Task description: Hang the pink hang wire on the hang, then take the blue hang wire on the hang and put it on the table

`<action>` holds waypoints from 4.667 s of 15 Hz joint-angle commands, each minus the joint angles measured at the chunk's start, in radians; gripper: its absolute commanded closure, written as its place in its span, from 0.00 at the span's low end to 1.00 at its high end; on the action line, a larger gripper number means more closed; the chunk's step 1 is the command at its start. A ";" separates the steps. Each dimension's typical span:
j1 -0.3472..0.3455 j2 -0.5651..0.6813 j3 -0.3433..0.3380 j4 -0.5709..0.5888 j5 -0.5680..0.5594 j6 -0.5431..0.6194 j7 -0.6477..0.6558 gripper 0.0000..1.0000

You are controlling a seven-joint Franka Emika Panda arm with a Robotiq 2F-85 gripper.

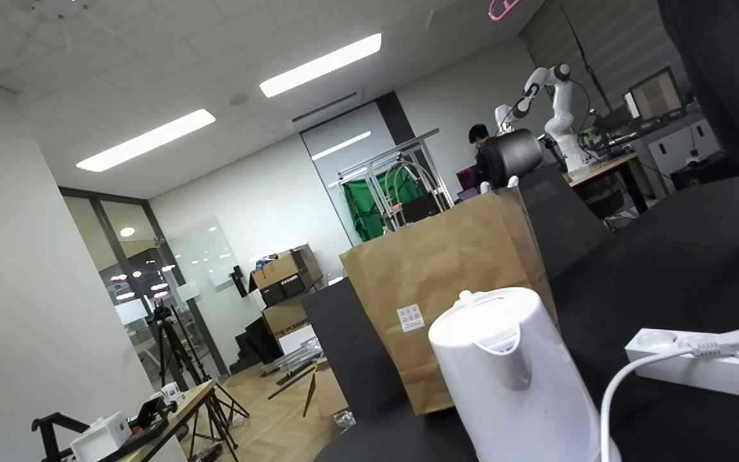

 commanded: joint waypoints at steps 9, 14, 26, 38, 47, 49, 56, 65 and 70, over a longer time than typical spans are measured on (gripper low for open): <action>-0.105 0.029 -0.087 0.205 0.005 -0.399 -0.032 0.98; -0.131 0.057 -0.117 0.283 0.004 -0.566 -0.049 0.98; -0.286 0.255 -0.256 0.483 -0.006 -0.886 -0.192 0.98; -0.390 0.556 -0.408 0.715 0.007 -1.259 -0.334 0.98; -0.541 0.657 -0.301 0.709 -0.075 -1.038 -0.370 0.98; -0.565 0.679 -0.267 0.697 -0.105 -0.986 -0.364 0.98; -0.638 0.720 -0.153 0.652 -0.231 -0.893 -0.379 0.98; -0.651 0.683 -0.054 0.422 -0.183 -0.579 -0.393 0.98; -0.642 0.683 -0.026 0.300 -0.140 -0.428 -0.441 0.98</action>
